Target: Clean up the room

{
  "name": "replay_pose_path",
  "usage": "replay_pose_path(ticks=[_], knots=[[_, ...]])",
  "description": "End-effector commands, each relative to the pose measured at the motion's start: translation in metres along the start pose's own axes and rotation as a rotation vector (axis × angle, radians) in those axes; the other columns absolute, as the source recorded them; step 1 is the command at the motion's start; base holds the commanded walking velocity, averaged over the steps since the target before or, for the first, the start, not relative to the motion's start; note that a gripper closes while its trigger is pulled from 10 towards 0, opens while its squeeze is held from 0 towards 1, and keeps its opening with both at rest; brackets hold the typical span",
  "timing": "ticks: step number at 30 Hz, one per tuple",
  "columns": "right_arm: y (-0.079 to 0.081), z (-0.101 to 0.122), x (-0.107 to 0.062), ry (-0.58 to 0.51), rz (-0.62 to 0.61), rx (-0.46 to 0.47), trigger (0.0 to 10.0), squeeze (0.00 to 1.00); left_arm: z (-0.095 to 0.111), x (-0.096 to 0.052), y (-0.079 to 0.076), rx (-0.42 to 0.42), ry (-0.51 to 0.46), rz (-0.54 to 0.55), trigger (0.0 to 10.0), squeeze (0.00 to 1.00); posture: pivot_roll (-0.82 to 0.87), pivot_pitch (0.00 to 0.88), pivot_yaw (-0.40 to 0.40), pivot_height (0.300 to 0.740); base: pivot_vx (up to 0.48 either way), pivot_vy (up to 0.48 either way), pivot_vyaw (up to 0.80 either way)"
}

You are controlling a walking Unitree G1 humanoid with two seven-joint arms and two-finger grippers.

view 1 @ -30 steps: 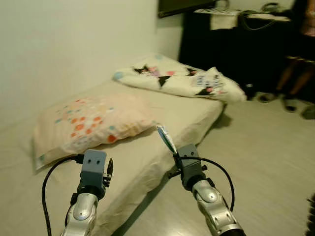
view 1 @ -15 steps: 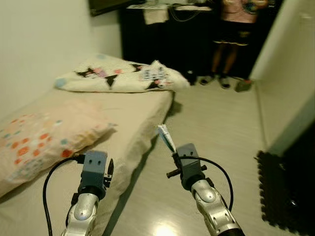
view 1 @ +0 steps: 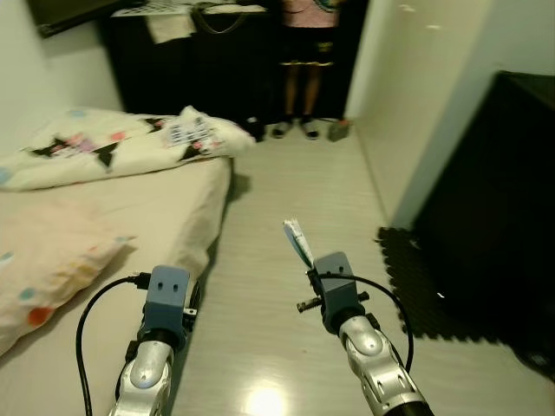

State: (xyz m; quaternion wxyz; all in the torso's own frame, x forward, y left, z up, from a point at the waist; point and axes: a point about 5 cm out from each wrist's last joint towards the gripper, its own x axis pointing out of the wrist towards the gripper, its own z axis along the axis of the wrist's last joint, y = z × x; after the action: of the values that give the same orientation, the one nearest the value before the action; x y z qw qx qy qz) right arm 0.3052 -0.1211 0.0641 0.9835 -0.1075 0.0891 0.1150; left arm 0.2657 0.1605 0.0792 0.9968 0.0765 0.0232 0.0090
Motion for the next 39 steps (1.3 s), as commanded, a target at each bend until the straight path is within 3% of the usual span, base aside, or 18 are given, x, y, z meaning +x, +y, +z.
replay_pose_path(ticks=[1, 2, 6, 10, 16, 39], knots=[[-0.001, -0.004, 0.000, 0.031, -0.026, 0.024, 10.0, 0.00, -0.006, -0.001, 0.004, 0.024, 0.028, -0.011, 10.0, 0.00, -0.03, 0.060, 0.047, 0.736, 0.000, 0.000, -0.80], [-0.004, -0.004, 0.002, 0.041, -0.074, 0.090, 10.0, 0.00, -0.005, 0.002, 0.005, 0.030, 0.029, -0.029, 10.0, 0.00, -0.04, 0.056, 0.063, 0.736, 0.000, 0.000, -0.80], [-0.007, -0.003, 0.002, 0.044, -0.112, 0.177, 10.0, 0.00, -0.003, 0.006, 0.005, 0.031, 0.028, -0.039, 10.0, 0.00, -0.05, 0.054, 0.072, 0.736, 0.000, 0.000, -0.80], [-0.011, -0.005, -0.001, 0.045, -0.106, 0.108, 10.0, 0.00, -0.002, 0.009, -0.002, 0.014, 0.023, -0.046, 10.0, 0.00, -0.06, 0.048, 0.062, 0.736, 0.000, 0.000, -0.80], [-0.010, -0.010, -0.005, 0.054, -0.066, 0.092, 10.0, 0.00, -0.002, 0.009, -0.010, -0.014, 0.023, -0.056, 10.0, 0.00, -0.07, 0.044, 0.046, 0.736, 0.000, 0.000, -0.80], [-0.007, -0.012, -0.006, 0.044, -0.039, 0.006, 10.0, 0.00, -0.011, 0.003, -0.008, -0.013, 0.043, -0.018, 10.0, 0.00, -0.06, 0.000, 0.001, 0.736, 0.000, 0.000, -0.80]])
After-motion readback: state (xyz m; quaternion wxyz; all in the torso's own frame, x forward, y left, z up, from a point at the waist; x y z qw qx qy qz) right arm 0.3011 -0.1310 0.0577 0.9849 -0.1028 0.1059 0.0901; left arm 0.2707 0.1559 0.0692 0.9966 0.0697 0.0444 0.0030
